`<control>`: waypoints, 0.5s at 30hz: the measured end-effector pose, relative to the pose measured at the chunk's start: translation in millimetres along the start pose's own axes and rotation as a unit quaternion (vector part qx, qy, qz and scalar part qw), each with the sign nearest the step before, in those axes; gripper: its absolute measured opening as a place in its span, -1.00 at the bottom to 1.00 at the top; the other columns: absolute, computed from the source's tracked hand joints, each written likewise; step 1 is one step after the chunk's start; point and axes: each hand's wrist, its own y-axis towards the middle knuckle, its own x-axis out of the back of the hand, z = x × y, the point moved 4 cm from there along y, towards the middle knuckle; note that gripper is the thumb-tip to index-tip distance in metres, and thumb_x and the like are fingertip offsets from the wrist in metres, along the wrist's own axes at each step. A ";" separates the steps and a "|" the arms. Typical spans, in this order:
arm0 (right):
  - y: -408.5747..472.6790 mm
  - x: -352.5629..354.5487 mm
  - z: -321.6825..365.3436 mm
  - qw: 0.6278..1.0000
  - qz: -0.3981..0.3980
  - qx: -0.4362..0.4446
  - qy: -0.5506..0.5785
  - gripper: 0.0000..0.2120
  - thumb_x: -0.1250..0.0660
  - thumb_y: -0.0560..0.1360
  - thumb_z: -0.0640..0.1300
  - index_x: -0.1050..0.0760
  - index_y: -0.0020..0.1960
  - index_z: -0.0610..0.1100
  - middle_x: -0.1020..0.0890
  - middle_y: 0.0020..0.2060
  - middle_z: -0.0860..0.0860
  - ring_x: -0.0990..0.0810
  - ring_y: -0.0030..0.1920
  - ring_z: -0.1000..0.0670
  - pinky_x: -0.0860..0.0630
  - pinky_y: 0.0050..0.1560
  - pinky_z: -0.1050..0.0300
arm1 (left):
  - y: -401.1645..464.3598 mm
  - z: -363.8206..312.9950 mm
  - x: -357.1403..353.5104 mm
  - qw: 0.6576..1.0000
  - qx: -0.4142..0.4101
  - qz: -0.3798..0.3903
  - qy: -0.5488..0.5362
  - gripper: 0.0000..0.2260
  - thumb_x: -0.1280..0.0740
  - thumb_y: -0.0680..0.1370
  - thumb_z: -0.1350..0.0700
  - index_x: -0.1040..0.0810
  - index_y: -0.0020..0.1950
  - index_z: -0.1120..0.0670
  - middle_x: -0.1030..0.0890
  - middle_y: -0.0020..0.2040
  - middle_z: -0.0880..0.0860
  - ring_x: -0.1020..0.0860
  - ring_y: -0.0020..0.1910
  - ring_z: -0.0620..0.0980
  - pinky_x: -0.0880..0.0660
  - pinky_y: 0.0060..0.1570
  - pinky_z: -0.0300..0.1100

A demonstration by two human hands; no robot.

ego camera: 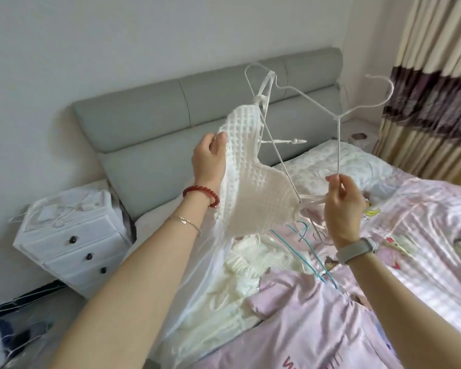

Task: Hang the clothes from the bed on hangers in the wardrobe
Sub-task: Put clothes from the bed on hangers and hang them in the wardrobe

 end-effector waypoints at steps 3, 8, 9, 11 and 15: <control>2.0 -3.4 -67.3 0.995 0.030 -0.040 -0.086 -0.75 -0.17 0.56 -0.13 -0.54 -0.03 -0.28 -0.57 -0.28 -0.21 -0.51 -0.23 -0.21 -0.28 -0.25 0.06 | -19.2 77.3 -51.6 0.985 0.060 0.110 0.118 -0.72 -0.23 0.57 0.06 -0.35 -0.34 0.05 -0.37 -0.42 -0.04 -0.33 -0.40 -0.09 -0.27 -0.27 -0.17; -22.0 -27.2 -169.6 0.951 0.156 -0.116 -0.242 -0.76 -0.15 0.57 -0.13 -0.54 0.04 -0.22 -0.61 -0.09 -0.31 -0.53 -0.06 -0.33 -0.36 -0.18 -0.04 | -73.7 202.8 -88.1 0.877 0.176 0.271 0.355 -0.69 -0.13 0.59 0.01 -0.36 0.33 -0.02 -0.46 0.29 0.05 -0.40 0.26 0.13 -0.33 0.18 0.02; -27.1 -33.7 -187.3 0.938 0.181 -0.130 -0.265 -0.77 -0.15 0.58 -0.13 -0.54 0.06 -0.20 -0.60 -0.06 -0.30 -0.53 -0.03 -0.32 -0.37 -0.14 -0.04 | -85.9 218.5 -93.0 0.860 0.167 0.307 0.373 -0.65 -0.12 0.60 0.00 -0.29 0.39 -0.02 -0.40 0.35 0.06 -0.36 0.30 0.14 -0.31 0.22 0.05; -36.5 -46.3 -219.5 0.918 0.223 -0.143 -0.294 -0.77 -0.12 0.58 -0.12 -0.53 0.07 -0.16 -0.61 -0.02 -0.28 -0.53 0.00 -0.31 -0.39 -0.11 -0.04 | -111.4 249.6 -100.0 0.821 0.142 0.376 0.406 -0.58 -0.10 0.61 -0.02 -0.16 0.46 -0.05 -0.27 0.43 0.04 -0.26 0.37 0.13 -0.23 0.28 0.10; -52.3 -69.9 -280.3 0.861 0.292 -0.108 -0.402 -0.73 -0.01 0.61 -0.07 -0.43 0.13 -0.13 -0.58 0.03 -0.22 -0.53 0.02 -0.26 -0.31 -0.17 0.02 | -156.2 318.2 -104.0 0.725 0.152 0.483 0.466 -0.51 0.01 0.62 -0.12 0.12 0.51 -0.15 0.07 0.54 -0.03 0.06 0.50 0.11 0.03 0.40 0.20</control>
